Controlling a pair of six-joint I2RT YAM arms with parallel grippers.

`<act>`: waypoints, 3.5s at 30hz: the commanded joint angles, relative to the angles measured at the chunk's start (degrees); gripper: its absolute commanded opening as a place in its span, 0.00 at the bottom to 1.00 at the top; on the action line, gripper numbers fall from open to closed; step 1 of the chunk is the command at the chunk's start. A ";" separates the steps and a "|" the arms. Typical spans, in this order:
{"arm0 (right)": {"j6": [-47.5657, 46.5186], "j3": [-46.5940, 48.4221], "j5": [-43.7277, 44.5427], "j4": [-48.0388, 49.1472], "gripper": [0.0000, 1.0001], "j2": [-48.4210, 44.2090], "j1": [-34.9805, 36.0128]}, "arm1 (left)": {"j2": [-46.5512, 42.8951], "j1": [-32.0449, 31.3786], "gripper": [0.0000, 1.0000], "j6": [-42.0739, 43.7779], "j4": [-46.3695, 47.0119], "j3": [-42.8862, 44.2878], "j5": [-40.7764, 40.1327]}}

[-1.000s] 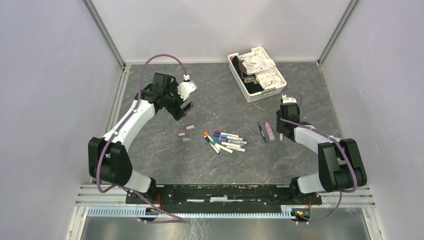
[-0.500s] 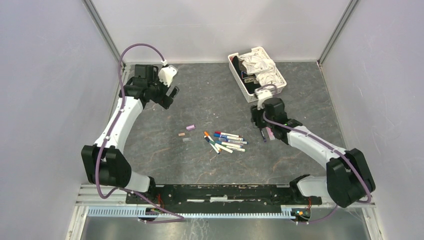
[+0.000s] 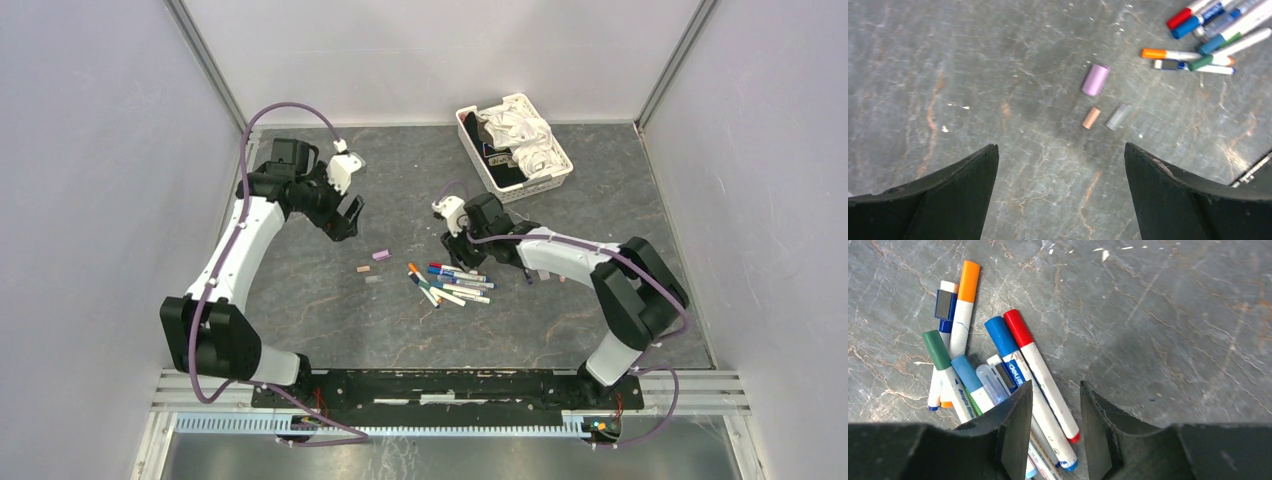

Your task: Open the pen caps

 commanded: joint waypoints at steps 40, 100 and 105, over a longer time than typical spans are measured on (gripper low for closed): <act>2.73 18.34 -38.70 -8.59 0.00 3.40 1.34 | -4.51 -3.38 0.98 32.10 -17.08 -4.42 30.16; 18.35 20.75 -54.84 0.60 0.00 12.33 3.74 | -6.86 -24.13 0.38 36.92 -9.89 -6.84 1.41; 19.22 21.34 -54.75 1.07 0.00 12.72 3.76 | -6.94 -24.19 0.23 36.73 -8.07 -7.79 3.62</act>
